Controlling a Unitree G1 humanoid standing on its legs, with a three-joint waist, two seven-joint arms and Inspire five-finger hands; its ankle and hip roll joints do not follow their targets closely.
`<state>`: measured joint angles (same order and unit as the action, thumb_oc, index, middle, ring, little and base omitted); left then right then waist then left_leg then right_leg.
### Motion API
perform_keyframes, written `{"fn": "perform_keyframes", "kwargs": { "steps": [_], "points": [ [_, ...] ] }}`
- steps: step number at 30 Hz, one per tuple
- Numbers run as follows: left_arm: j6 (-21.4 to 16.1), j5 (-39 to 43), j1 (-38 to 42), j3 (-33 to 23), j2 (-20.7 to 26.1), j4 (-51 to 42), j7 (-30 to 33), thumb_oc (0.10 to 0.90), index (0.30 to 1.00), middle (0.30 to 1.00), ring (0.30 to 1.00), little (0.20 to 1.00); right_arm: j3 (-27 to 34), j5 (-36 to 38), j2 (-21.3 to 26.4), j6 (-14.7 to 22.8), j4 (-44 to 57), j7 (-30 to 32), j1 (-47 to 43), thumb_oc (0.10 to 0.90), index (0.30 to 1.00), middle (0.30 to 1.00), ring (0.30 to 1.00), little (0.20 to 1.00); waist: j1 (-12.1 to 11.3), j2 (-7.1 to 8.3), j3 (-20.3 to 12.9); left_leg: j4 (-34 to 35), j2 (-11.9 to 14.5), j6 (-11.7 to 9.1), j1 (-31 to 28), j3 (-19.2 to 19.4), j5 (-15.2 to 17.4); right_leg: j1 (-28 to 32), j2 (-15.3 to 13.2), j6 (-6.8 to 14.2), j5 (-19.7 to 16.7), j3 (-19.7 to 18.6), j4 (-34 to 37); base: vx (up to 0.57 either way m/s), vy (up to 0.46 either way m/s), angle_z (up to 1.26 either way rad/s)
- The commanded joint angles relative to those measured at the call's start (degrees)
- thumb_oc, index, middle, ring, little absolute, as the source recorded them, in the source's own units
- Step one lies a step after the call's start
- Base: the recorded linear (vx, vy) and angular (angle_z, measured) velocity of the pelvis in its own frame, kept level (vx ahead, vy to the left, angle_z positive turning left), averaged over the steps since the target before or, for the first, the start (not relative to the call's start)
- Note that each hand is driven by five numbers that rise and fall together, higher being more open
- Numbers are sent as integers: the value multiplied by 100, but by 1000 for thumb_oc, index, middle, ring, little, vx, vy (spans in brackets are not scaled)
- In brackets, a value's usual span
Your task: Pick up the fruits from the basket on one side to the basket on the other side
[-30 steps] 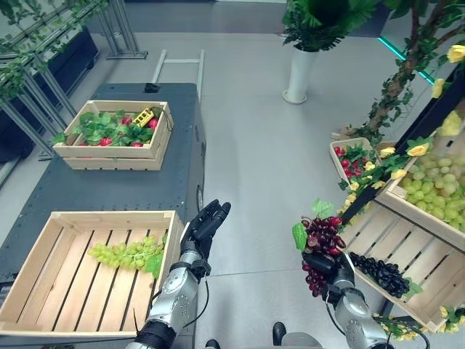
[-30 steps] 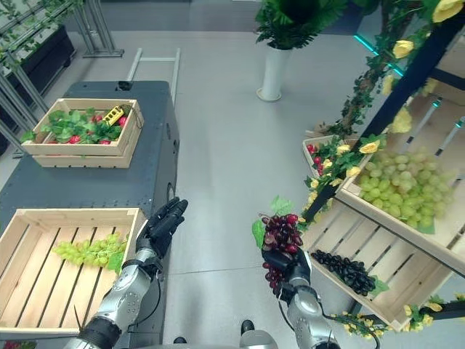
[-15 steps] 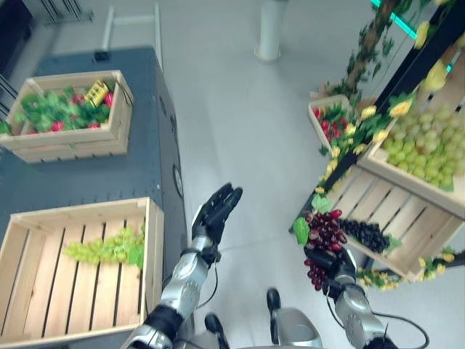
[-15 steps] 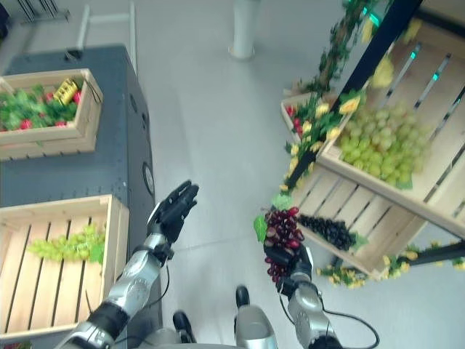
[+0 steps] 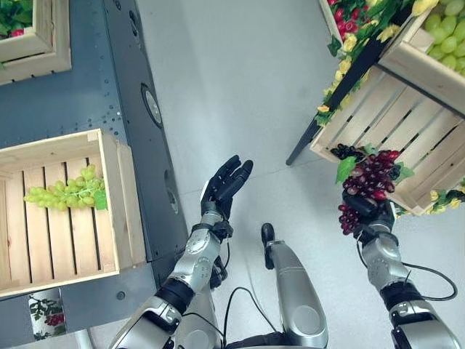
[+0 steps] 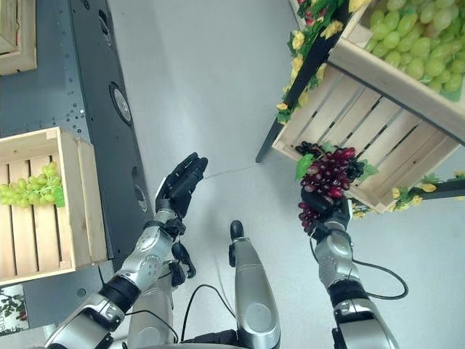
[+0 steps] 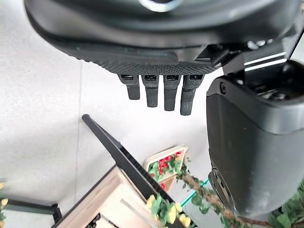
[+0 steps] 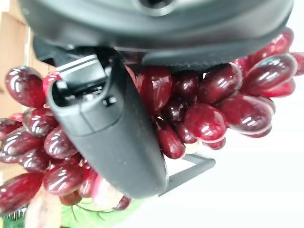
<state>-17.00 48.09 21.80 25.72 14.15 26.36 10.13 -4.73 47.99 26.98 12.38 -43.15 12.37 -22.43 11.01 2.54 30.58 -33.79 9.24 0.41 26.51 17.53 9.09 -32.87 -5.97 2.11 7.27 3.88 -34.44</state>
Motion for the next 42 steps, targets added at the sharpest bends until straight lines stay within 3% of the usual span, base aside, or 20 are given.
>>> {"fn": "perform_keyframes", "kwargs": {
  "steps": [1, 6, 8, 16, 21, 27, 33, 42],
  "points": [
    [-527, 9, 239, 223, 28, -917, -40, 800, 900, 900, 900, 900, 623, 191, 959, 628, 44, 297, -547, 400, 300, 300, 300, 300, -140, -129, -79, -1110, -132, 199, 130, -32, 1165, 150, 60, -237, 507, 251, -567, -14, -31, 11],
    [-422, 94, 223, 339, 116, -962, -45, 800, 900, 900, 900, 900, 804, -44, 1399, 579, -244, 693, -759, 400, 300, 300, 300, 300, -188, -134, -79, -1342, -142, 225, 366, -144, 1237, -47, 47, -258, 564, 272, -790, -5, -44, 5],
    [-318, 95, 188, 448, 234, -1082, -57, 800, 900, 900, 900, 900, 876, -351, 1814, 410, -400, 1011, -1023, 400, 300, 300, 300, 300, -214, -144, -79, -1424, -145, 218, 475, -202, 1224, -134, 72, -272, 568, 257, -844, -12, -42, 0],
    [-157, 225, 107, 590, 534, -1289, -250, 800, 900, 900, 900, 900, 774, -733, 2688, -79, -762, 1093, -1616, 400, 300, 300, 300, 300, -253, -165, -79, -1734, -140, 282, 705, -322, 1307, -374, 108, -304, 619, 217, -1121, -1, -25, 0],
    [-111, 199, 124, 664, 610, -1334, -323, 800, 900, 900, 900, 900, 723, -764, 2914, -219, -910, 1152, -1753, 400, 300, 300, 300, 300, -251, -183, -79, -1876, -144, 343, 823, -343, 1439, -515, 103, -303, 656, 214, -1278, -10, -28, -2],
    [-153, 258, 155, 786, 675, -1360, -372, 800, 900, 900, 900, 900, 626, -1450, 3249, -517, -1255, 1417, -1976, 400, 300, 300, 300, 300, -217, -216, -79, -1916, -127, 333, 894, -343, 1442, -608, 120, -301, 669, 194, -1323, -14, -39, -2],
    [-235, 333, 91, 849, 694, -1307, -509, 800, 900, 900, 900, 900, 398, -1854, 3549, -617, -1240, 1056, -1998, 400, 300, 300, 300, 300, -159, -197, -79, -1868, -84, 264, 888, -318, 1297, -605, 170, -345, 672, 176, -1248, -12, -7, -6],
    [-213, 151, 192, 916, 592, -1177, -570, 800, 900, 900, 900, 900, 201, -2119, 3290, -523, -719, 938, -1637, 400, 300, 300, 300, 300, -81, -100, -79, -1834, -8, 270, 825, -224, 1327, -558, 212, -281, 539, 186, -995, -34, -4, -3]
  ]
}}
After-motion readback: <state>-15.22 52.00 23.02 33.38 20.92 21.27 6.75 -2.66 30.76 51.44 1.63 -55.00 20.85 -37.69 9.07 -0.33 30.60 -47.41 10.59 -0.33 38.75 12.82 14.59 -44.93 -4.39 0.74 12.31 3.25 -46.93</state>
